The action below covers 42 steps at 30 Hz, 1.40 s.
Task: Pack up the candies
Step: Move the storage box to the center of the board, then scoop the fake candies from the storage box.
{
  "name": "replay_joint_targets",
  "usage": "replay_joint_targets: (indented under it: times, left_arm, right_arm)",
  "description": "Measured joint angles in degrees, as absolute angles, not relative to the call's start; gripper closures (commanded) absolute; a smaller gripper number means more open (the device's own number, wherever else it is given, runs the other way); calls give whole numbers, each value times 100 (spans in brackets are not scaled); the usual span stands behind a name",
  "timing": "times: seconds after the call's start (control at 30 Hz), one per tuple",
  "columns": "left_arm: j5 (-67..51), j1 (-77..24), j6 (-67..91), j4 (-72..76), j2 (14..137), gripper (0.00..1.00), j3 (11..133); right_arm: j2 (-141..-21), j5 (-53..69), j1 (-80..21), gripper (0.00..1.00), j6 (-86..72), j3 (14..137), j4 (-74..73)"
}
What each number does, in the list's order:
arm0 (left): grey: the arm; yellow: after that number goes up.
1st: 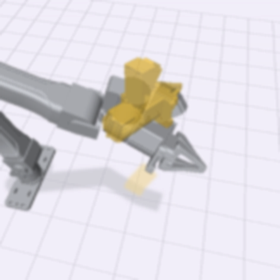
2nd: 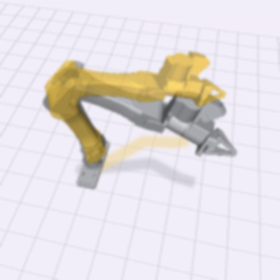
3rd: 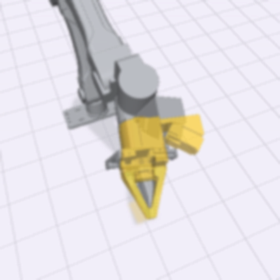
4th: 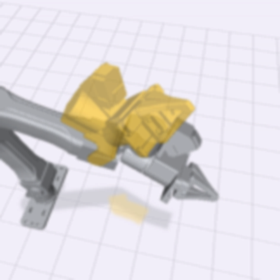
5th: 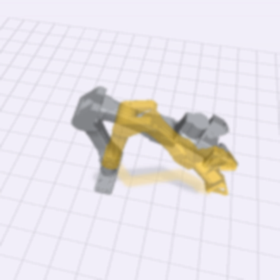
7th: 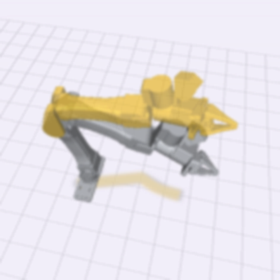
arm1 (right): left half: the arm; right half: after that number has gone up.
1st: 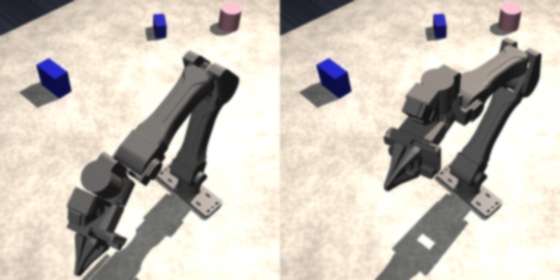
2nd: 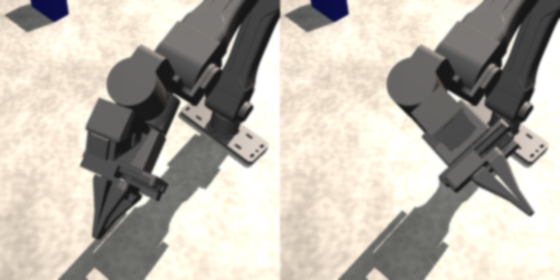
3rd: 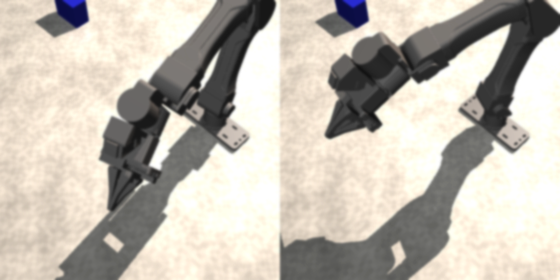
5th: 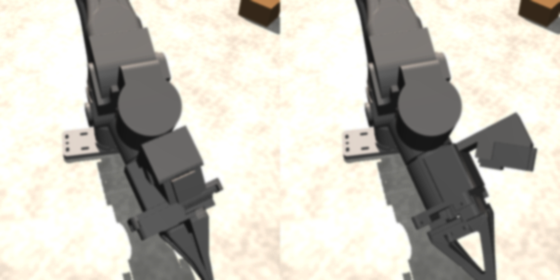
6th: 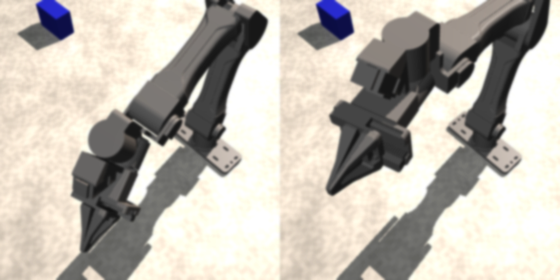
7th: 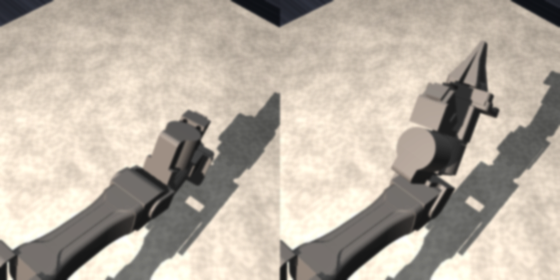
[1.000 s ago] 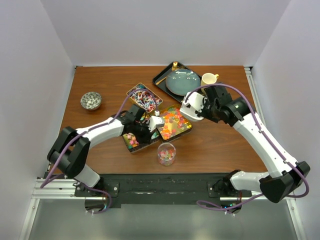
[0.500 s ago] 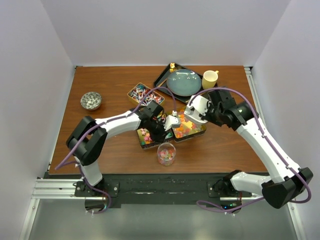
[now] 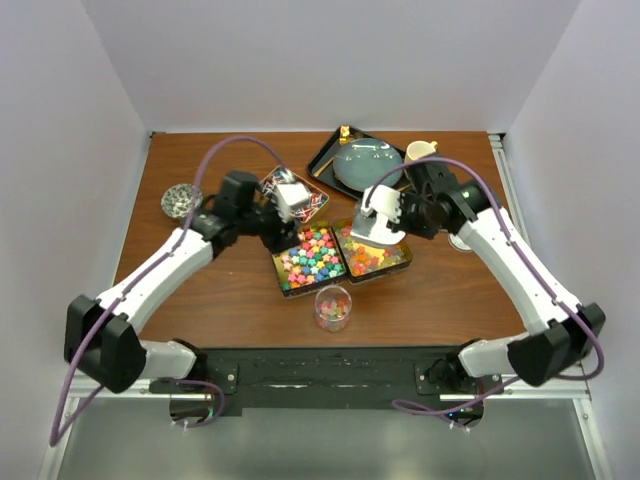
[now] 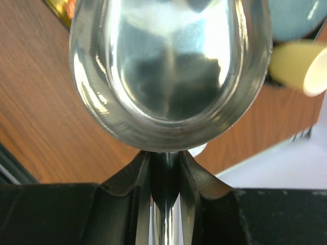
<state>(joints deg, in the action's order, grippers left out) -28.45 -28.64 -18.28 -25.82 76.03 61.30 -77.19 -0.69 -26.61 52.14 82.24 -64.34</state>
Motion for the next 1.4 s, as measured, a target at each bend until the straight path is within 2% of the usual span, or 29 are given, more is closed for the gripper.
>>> replay_joint_targets:
  times: [0.07, 0.1, 0.17, 0.2, 0.4, 0.47, 0.57, 0.7, 0.83, 1.17, 1.4]
  left_arm:
    - [-3116, -2427, -1592, -2464, 7465, 69, 6104]
    - [-3275, -2244, -1446, -2366, 7448, 81, 6086]
    - [-3531, -2141, -1205, -2224, 7456, 97, 6038]
    - [-3682, -2139, -1105, -2156, 7465, 100, 6001]
    - [-3833, -1828, -290, -1892, 7478, 100, 5841]
    - [-3612, -1439, 123, -1863, 7476, 92, 5708]
    - [-3293, -784, 781, -1848, 7430, 58, 5306]
    - [-2880, -108, 1553, -1935, 7166, 43, 4550]
    - [-2731, -3, 2040, -2043, 6768, 39, 3931]
    - [-3009, -40, 2746, -1789, 6080, 42, 2663]
    - [-3308, -799, 3253, -1284, 5800, 44, 1988]
  right_arm:
    - [-8031, 117, -2668, 100, 5376, 8630, -6517]
    - [-8182, 163, -2705, 100, 5437, 8844, -6556]
    - [-8436, 224, -2777, 100, 5561, 9170, -6584]
    - [-8582, 217, -2869, 100, 5638, 9347, -6604]
    - [-9406, 75, -3533, 100, 6241, 10092, -7015]
    - [-9795, -27, -3706, 100, 6445, 10453, -7247]
    - [-10512, -279, -3911, 100, 6718, 11159, -7505]
    - [-11421, -650, -4034, 100, 6967, 12046, -7581]
    - [-11931, -1144, -4185, 100, 7234, 12398, -7564]
    - [-11992, -2211, -4775, 100, 7824, 12278, -7618]
    - [-11977, -2722, -5015, 100, 8023, 11644, -7570]
